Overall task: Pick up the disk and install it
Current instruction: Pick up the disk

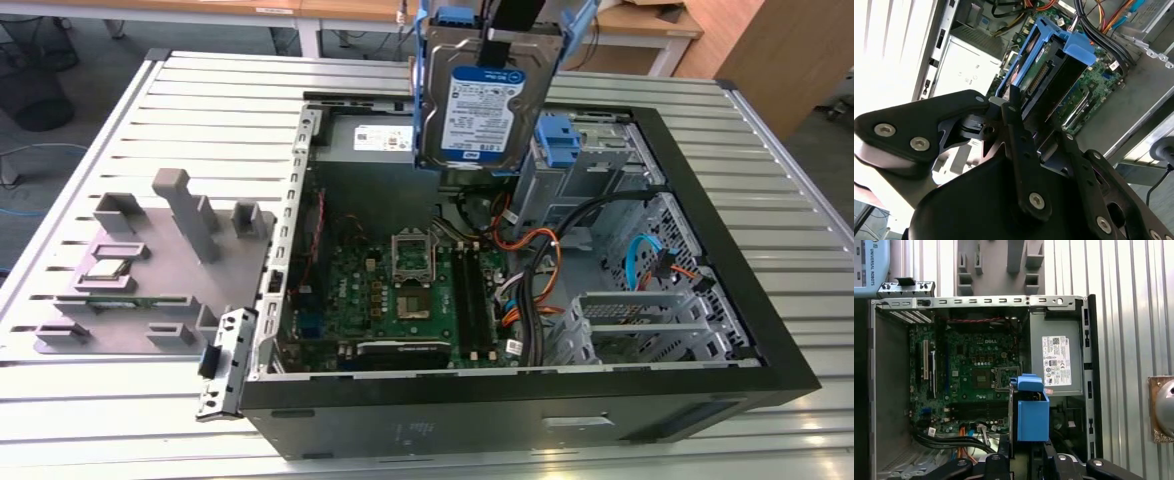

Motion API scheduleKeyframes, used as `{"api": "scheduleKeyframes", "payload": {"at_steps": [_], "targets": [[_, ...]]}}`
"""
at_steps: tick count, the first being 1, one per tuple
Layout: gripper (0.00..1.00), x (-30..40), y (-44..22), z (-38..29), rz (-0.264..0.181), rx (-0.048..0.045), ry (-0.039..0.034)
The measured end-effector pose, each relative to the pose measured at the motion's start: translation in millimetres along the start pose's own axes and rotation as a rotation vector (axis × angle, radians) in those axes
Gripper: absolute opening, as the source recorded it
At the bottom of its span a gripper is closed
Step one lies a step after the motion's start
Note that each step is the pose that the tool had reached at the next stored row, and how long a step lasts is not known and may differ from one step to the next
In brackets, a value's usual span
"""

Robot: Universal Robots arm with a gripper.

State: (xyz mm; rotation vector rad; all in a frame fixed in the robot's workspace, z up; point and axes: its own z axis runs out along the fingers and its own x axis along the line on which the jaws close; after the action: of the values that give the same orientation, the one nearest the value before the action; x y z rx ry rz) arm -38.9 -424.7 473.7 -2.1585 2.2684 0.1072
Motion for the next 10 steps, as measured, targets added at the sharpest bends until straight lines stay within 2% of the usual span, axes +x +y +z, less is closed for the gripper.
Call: {"api": "scheduleKeyframes", "payload": {"at_steps": [10], "targets": [[0.35,12.3,-1.1,-0.1,0.001,0.0,0.0]]}}
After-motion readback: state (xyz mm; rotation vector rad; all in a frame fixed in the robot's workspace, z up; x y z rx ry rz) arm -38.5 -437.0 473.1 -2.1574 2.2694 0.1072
